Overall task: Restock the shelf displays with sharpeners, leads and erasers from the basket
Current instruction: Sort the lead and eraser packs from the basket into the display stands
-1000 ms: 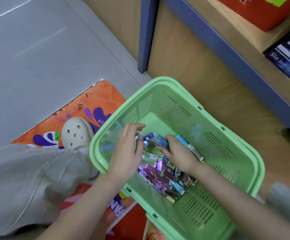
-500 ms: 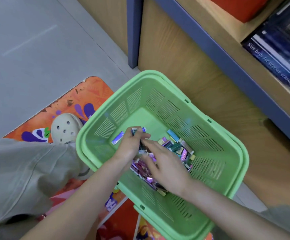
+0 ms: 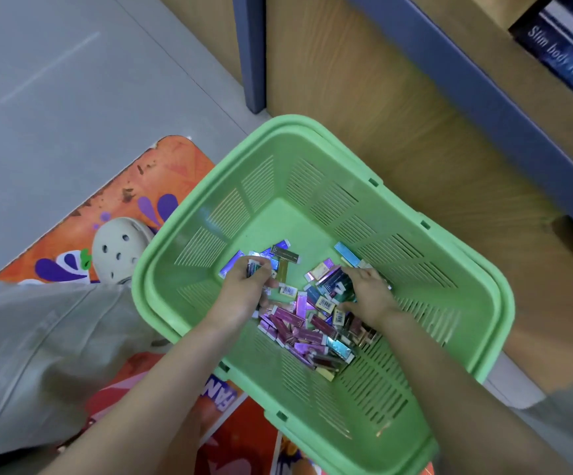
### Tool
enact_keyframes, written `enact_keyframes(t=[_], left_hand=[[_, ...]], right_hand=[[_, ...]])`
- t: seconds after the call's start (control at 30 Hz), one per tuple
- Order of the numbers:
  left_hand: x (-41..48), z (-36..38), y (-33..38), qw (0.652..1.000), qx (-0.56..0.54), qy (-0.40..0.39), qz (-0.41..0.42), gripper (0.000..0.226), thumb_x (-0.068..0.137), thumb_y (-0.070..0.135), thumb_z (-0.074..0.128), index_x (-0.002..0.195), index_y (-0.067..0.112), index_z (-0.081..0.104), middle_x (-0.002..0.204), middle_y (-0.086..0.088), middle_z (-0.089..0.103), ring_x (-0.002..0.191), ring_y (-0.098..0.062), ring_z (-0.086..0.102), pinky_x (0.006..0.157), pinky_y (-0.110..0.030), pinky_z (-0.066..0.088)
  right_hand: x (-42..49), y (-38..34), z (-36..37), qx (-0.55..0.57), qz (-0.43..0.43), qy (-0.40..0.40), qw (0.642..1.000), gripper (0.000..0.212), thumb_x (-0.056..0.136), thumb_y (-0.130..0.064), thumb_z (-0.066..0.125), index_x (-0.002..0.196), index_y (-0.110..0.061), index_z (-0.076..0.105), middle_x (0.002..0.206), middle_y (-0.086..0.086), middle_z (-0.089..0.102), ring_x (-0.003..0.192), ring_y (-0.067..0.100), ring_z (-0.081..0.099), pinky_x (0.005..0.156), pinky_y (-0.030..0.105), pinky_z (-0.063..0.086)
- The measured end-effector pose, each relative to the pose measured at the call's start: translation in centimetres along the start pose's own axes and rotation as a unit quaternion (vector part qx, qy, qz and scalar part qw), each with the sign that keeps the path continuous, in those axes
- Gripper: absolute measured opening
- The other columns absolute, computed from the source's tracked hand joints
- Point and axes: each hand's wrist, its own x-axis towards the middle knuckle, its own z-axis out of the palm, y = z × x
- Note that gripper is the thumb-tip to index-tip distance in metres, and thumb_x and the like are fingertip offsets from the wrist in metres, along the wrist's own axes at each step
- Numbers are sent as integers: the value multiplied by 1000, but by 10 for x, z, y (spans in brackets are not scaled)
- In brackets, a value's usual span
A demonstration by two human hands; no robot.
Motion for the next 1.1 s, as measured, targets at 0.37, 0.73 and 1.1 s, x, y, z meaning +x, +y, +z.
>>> enact_keyframes(t=[0.37, 0.73, 1.1], left_hand=[[5, 13, -1, 1000, 10, -15, -23, 24, 101, 18, 43, 118, 1, 47, 78, -5, 58, 33, -4, 46, 54, -30, 34], [9, 10, -4, 999, 17, -8, -39, 18, 101, 17, 43, 115, 7, 50, 78, -3, 59, 50, -15, 40, 52, -28, 36], [18, 10, -14, 999, 41, 4, -24, 24, 96, 13, 53, 114, -3, 49, 67, -1, 57, 45, -14, 42, 51, -23, 41]], right_hand=[[12, -4, 6, -107, -109, 19, 988, 72, 86, -27, 67, 147, -26, 29, 146, 1, 34, 136, 19, 27, 111, 31, 20], [29, -11, 15, -55, -39, 32, 997, 56, 95, -35, 54, 141, -13, 34, 138, 8, 43, 127, 26, 36, 104, 35, 33], [25, -18, 9, -41, 2, -43, 998, 39, 94, -41, 54, 107, -4, 52, 112, 13, 52, 101, 28, 52, 75, 32, 37]])
